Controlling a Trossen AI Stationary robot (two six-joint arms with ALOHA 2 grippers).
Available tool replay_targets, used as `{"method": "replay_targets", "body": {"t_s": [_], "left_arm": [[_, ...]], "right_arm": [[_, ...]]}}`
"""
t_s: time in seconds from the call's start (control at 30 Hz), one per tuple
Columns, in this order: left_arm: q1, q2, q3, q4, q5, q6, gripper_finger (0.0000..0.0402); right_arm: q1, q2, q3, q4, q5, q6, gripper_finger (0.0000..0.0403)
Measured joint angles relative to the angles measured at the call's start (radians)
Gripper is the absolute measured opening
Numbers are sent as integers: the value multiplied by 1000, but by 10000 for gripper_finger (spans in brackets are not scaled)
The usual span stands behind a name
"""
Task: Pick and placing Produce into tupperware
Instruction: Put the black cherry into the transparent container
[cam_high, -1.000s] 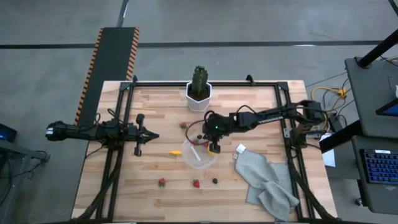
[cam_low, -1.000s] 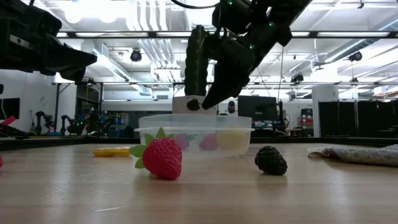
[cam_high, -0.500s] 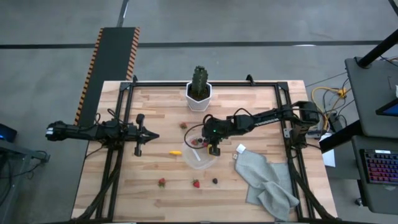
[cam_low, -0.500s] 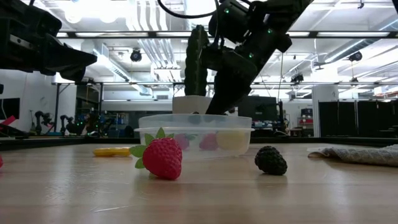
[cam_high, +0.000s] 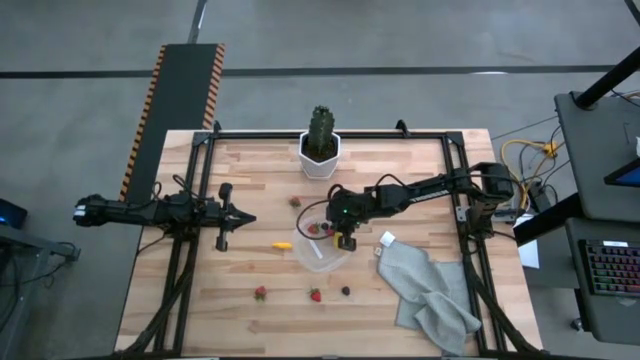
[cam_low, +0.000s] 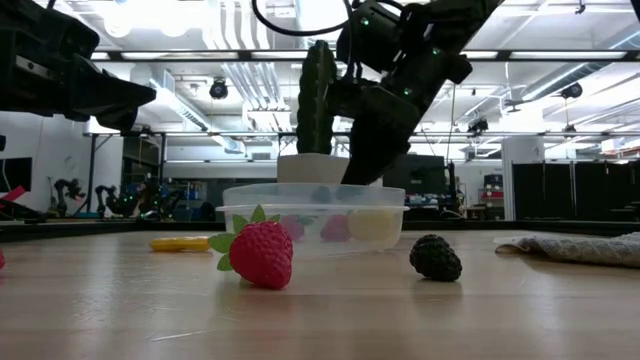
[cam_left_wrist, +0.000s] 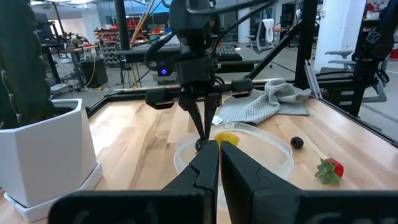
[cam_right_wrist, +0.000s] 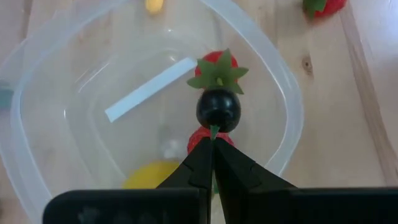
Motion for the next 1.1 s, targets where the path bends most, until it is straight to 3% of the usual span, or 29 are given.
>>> {"method": "replay_targets", "body": {"t_s": [0.87,1.1], "left_arm": [[0,0,0,-1,0,0,0],[0,-1,0,0,0,0,0]], "right_arm": [[0,0,1,0,0,8,9],[0,0,2,2,0,9,45]]}}
